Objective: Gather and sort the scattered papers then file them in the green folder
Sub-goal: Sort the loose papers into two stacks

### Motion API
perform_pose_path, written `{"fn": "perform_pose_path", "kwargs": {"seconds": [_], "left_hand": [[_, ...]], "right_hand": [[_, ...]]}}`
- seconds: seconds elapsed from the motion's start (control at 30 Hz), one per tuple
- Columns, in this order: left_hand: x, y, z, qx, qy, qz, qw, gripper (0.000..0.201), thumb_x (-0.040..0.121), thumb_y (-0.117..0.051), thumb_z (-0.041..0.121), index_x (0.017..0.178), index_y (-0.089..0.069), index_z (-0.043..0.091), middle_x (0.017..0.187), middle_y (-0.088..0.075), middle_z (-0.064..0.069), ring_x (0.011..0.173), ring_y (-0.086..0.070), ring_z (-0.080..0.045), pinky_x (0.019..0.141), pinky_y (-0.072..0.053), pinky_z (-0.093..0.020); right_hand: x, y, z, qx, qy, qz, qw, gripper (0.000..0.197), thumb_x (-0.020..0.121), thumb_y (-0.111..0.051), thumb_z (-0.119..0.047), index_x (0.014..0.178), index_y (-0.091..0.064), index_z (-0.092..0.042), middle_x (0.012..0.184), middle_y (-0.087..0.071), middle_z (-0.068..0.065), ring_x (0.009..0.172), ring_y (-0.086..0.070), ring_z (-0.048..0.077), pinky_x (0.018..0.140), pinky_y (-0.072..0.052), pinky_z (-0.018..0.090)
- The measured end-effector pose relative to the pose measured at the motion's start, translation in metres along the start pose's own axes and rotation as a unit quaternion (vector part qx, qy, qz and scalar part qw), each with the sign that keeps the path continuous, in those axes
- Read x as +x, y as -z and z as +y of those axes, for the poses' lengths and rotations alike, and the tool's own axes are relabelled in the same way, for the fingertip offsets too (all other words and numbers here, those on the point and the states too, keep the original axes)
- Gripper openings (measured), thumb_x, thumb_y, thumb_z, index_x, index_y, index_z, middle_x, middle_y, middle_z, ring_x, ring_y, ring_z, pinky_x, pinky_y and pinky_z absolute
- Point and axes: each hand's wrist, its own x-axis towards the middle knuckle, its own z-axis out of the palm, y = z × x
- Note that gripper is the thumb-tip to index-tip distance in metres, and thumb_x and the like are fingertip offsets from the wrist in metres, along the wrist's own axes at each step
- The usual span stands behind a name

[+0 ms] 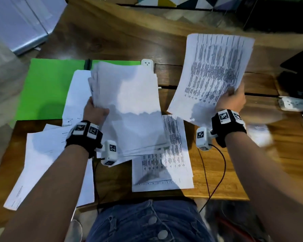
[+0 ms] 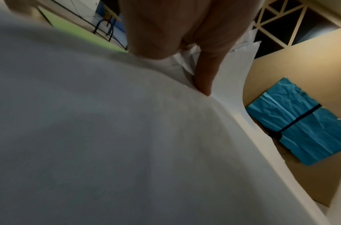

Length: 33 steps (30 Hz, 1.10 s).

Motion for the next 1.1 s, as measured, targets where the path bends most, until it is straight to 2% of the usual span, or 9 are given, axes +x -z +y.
{"fn": "perform_pose_path", "kwargs": {"seconds": [0.2, 0.3, 0.4, 0.5, 0.7, 0.87, 0.93, 1.03, 1.1], "left_hand": [[0.006, 0.044, 0.006, -0.009, -0.027, 0.026, 0.999, 0.044, 0.079, -0.053, -0.018, 0.107, -0.051, 0.016, 0.085, -0.057, -0.005, 0.052, -0.057, 0.002, 0.041, -0.042, -0.002], [0.011, 0.063, 0.000, -0.015, -0.019, 0.031, 0.999, 0.051, 0.079, -0.054, -0.018, 0.126, -0.052, 0.003, 0.101, -0.058, -0.009, 0.079, -0.060, -0.015, 0.069, -0.050, -0.019], [0.025, 0.079, -0.016, 0.002, 0.001, 0.037, 0.999, 0.055, 0.078, -0.058, -0.016, 0.130, -0.049, 0.001, 0.111, -0.057, -0.009, 0.098, -0.052, -0.018, 0.089, -0.045, -0.032], [0.041, 0.091, -0.035, 0.003, 0.010, 0.030, 0.999, 0.059, 0.072, -0.062, -0.015, 0.125, -0.053, 0.008, 0.122, -0.061, -0.020, 0.103, -0.059, -0.029, 0.099, -0.046, -0.051], [0.050, 0.099, -0.056, 0.041, 0.035, 0.028, 0.998, 0.055, 0.075, -0.064, -0.013, 0.126, -0.050, 0.005, 0.125, -0.059, -0.022, 0.114, -0.058, -0.036, 0.102, -0.044, -0.053], [0.076, 0.106, -0.086, 0.034, 0.045, 0.023, 0.998, 0.056, 0.067, -0.069, -0.006, 0.116, -0.055, 0.017, 0.118, -0.064, -0.019, 0.108, -0.062, -0.036, 0.096, -0.046, -0.058], [0.081, 0.106, -0.092, 0.035, 0.045, 0.022, 0.998, 0.057, 0.066, -0.069, -0.005, 0.115, -0.056, 0.020, 0.116, -0.065, -0.019, 0.107, -0.062, -0.036, 0.095, -0.047, -0.058], [0.075, 0.101, -0.083, 0.035, 0.047, 0.011, 0.998, 0.057, 0.067, -0.068, -0.006, 0.115, -0.056, 0.022, 0.117, -0.065, -0.016, 0.107, -0.062, -0.035, 0.096, -0.047, -0.057], [0.073, 0.097, -0.079, 0.033, 0.048, 0.001, 0.998, 0.057, 0.069, -0.067, -0.008, 0.117, -0.056, 0.021, 0.117, -0.065, -0.016, 0.107, -0.062, -0.034, 0.097, -0.047, -0.055]], "right_hand": [[-0.057, 0.007, 0.014, -0.104, -0.116, -0.262, 0.953, 0.035, 0.095, -0.049, -0.021, 0.116, -0.060, 0.006, 0.119, -0.061, 0.026, 0.106, -0.059, 0.039, 0.083, -0.047, 0.038], [-0.091, 0.000, 0.024, -0.181, -0.134, -0.374, 0.900, 0.034, 0.098, -0.048, -0.023, 0.106, -0.060, 0.008, 0.116, -0.062, 0.026, 0.095, -0.059, 0.036, 0.071, -0.040, 0.030], [-0.122, -0.007, 0.033, -0.246, -0.126, -0.409, 0.870, 0.028, 0.098, -0.045, -0.015, 0.109, -0.058, 0.008, 0.109, -0.060, 0.020, 0.105, -0.059, 0.033, 0.078, -0.045, 0.029], [-0.145, -0.014, 0.041, -0.326, -0.095, -0.402, 0.850, 0.037, 0.096, -0.046, -0.018, 0.129, -0.046, -0.001, 0.140, -0.042, 0.020, 0.127, -0.041, 0.034, 0.107, -0.036, 0.042], [-0.174, -0.014, 0.038, -0.446, -0.049, -0.383, 0.808, 0.113, 0.068, -0.072, -0.062, 0.144, -0.015, -0.002, 0.145, -0.024, 0.020, 0.136, -0.026, 0.036, 0.110, -0.030, 0.045], [-0.169, -0.025, 0.038, -0.315, -0.152, -0.426, 0.834, 0.128, 0.064, -0.084, -0.040, 0.149, 0.004, -0.002, 0.151, -0.022, 0.024, 0.135, -0.038, 0.037, 0.106, -0.042, 0.045], [-0.166, -0.026, 0.038, -0.264, -0.170, -0.424, 0.849, 0.116, 0.069, -0.083, -0.027, 0.148, -0.003, 0.001, 0.148, -0.033, 0.024, 0.130, -0.045, 0.036, 0.105, -0.043, 0.044], [-0.155, -0.021, 0.040, -0.217, -0.166, -0.385, 0.882, 0.038, 0.084, -0.067, -0.009, 0.115, -0.051, 0.008, 0.122, -0.061, 0.023, 0.096, -0.061, 0.032, 0.088, -0.054, 0.037], [-0.139, -0.013, 0.040, -0.185, -0.166, -0.358, 0.900, 0.030, 0.091, -0.058, -0.017, 0.109, -0.060, 0.007, 0.116, -0.063, 0.024, 0.090, -0.059, 0.033, 0.078, -0.050, 0.033]]}}
